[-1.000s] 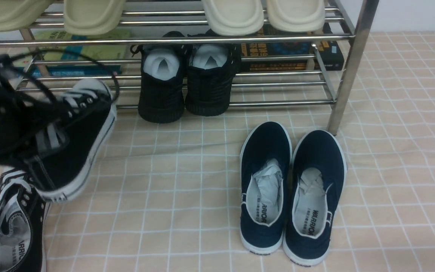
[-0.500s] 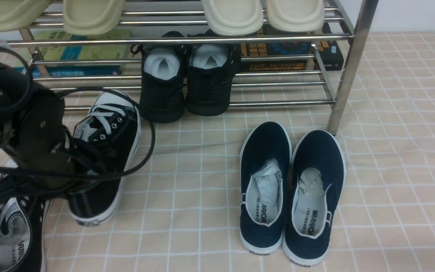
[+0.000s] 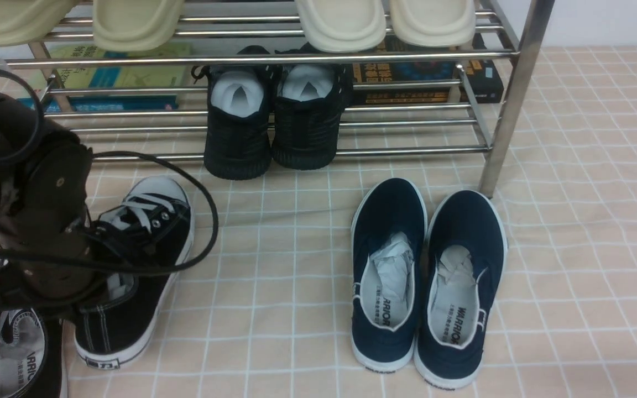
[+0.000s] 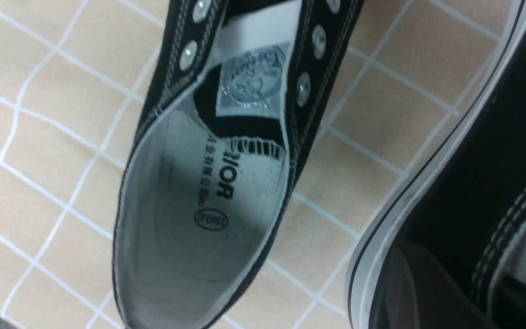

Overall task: Take the shoes off the shelf from the light coffee tablecloth by hand.
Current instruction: 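Set the held shoe down on the floor in front of the rack with the left gripper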

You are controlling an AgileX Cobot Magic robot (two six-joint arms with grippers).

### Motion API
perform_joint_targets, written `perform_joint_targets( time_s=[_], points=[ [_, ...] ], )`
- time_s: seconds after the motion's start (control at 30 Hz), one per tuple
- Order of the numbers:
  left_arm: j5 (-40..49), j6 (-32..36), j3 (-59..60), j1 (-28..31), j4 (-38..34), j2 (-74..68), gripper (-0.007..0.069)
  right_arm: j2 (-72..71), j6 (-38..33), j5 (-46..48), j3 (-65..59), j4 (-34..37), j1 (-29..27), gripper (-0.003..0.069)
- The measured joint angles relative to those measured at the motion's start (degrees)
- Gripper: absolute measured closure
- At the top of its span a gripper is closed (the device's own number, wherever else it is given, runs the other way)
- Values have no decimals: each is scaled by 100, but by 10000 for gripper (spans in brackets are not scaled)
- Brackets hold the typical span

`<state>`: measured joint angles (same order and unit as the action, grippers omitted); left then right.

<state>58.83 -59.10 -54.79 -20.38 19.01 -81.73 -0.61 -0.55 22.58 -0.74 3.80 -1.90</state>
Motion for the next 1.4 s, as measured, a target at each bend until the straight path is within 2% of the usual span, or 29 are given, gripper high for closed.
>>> perform_joint_targets(
  time_s=[0.2, 0.4, 0.8, 0.93, 1.23, 1.4],
  points=[
    [0, -32, 1, 0, 140, 0, 592, 0, 0, 0, 0, 0, 0, 419],
    [-146, -385, 304, 0, 472, 0, 592, 0, 0, 0, 0, 0, 0, 419],
    [-512, -277, 497, 0, 112, 0, 576, 0, 0, 0, 0, 0, 0, 419],
    [-529, -194, 497, 0, 128, 0, 543, 0, 0, 0, 0, 0, 0, 419],
    [-349, 403, 341, 0, 169, 164, 388, 0, 0, 0, 0, 0, 0, 419],
    [-97, 956, -24, 0, 58, 748, 396, 0, 0, 0, 0, 0, 0, 419]
  ],
)
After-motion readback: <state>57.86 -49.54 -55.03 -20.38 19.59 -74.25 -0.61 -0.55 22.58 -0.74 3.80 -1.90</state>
